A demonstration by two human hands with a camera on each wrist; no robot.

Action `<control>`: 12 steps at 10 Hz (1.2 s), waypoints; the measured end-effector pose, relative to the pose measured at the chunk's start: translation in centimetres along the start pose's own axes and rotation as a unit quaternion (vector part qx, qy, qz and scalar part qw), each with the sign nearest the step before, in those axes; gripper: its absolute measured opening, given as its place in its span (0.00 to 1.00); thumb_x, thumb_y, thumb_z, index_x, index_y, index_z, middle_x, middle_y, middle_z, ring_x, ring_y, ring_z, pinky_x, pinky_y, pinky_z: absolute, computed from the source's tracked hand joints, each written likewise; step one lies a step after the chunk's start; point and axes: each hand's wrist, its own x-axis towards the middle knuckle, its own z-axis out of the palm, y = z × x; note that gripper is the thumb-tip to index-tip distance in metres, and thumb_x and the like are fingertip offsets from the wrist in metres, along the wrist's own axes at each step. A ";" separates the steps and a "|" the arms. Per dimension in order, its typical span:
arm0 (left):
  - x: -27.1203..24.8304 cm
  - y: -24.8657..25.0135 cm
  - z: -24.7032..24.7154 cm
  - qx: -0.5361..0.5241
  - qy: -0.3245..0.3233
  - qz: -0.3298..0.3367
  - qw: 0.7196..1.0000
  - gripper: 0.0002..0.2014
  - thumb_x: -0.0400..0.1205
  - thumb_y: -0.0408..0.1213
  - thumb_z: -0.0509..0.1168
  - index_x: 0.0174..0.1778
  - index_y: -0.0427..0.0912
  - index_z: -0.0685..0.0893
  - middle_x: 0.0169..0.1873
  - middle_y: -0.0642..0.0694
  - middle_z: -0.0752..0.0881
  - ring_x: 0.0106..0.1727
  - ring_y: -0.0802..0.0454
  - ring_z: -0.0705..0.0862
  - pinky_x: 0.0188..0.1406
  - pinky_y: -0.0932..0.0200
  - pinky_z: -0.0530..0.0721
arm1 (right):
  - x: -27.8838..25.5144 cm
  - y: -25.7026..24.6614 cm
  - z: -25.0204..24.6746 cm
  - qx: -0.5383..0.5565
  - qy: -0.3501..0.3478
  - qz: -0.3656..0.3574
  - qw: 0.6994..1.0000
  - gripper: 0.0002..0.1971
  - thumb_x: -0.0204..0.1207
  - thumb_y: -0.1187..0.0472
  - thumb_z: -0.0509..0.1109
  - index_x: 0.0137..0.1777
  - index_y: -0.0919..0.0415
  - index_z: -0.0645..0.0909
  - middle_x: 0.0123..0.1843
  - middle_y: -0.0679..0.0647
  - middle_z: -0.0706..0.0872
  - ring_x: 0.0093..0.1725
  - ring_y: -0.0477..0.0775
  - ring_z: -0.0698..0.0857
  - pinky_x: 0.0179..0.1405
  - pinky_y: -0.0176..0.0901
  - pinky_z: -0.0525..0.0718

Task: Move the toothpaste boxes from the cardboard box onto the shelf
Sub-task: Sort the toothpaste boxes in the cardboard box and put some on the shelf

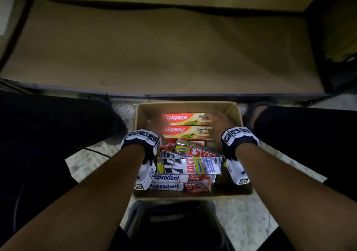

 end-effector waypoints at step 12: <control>1.1 -1.8 0.0 -0.301 0.005 -0.018 0.954 0.18 0.68 0.43 0.83 0.52 0.49 0.86 0.52 0.50 0.85 0.49 0.51 0.86 0.39 0.61 0.82 | 2.0 2.3 -0.4 0.203 0.040 0.047 0.977 0.12 0.75 0.61 0.76 0.57 0.48 0.87 0.55 0.47 0.89 0.51 0.46 0.85 0.46 0.31 0.77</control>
